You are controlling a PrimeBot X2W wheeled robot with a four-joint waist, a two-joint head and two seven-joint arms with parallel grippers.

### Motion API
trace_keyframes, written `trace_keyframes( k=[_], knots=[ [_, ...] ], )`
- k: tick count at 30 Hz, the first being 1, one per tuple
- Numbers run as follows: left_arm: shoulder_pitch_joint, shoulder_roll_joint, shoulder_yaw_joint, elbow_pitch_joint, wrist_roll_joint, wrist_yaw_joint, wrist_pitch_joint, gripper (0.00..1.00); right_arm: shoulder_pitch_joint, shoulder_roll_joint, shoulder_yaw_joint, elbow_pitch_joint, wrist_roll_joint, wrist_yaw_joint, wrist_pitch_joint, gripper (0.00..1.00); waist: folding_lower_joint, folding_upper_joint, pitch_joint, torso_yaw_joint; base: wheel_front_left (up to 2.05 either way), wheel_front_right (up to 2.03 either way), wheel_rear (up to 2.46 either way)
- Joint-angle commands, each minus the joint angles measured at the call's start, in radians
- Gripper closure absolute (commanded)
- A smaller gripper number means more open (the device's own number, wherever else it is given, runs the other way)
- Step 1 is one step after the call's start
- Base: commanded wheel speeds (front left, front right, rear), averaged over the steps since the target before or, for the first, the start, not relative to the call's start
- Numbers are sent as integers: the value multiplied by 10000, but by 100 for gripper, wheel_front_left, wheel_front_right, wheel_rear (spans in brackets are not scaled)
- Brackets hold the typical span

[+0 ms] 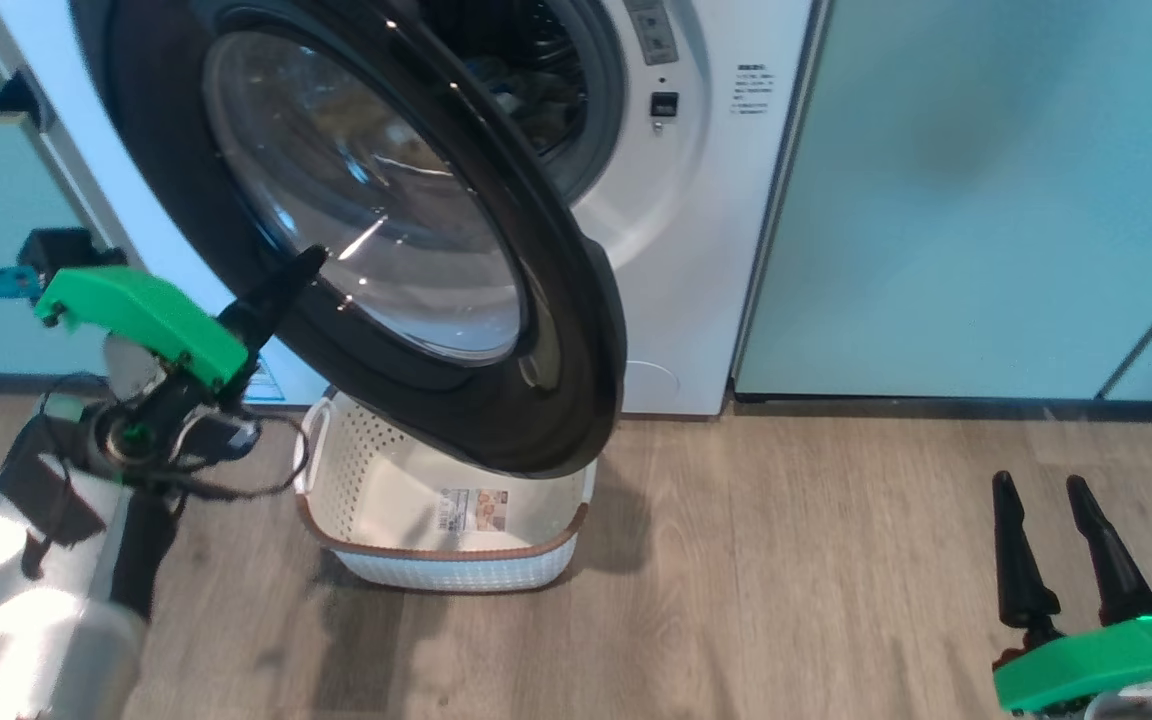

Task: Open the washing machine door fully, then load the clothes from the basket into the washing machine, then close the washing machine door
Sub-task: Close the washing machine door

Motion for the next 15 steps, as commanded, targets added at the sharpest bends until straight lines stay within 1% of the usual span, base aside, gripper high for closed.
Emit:
trace_keyframes(
  k=[1,8,15],
  knots=[
    [-353,654,165,-391,306,-70,-333,0,-181,-101,178,-304,-21,4,-67,0,0,-1,-42,86,0,0,0],
    [48,1522,-977,-326,1658,-70,-2861,0,-150,-106,165,-308,-13,4,-67,0,0,-1,-128,279,0,0,0],
    [411,2291,-2171,-15,2748,-70,-5396,0,-72,-71,151,-340,-30,4,-67,0,0,-1,-171,337,0,0,0]
  ],
)
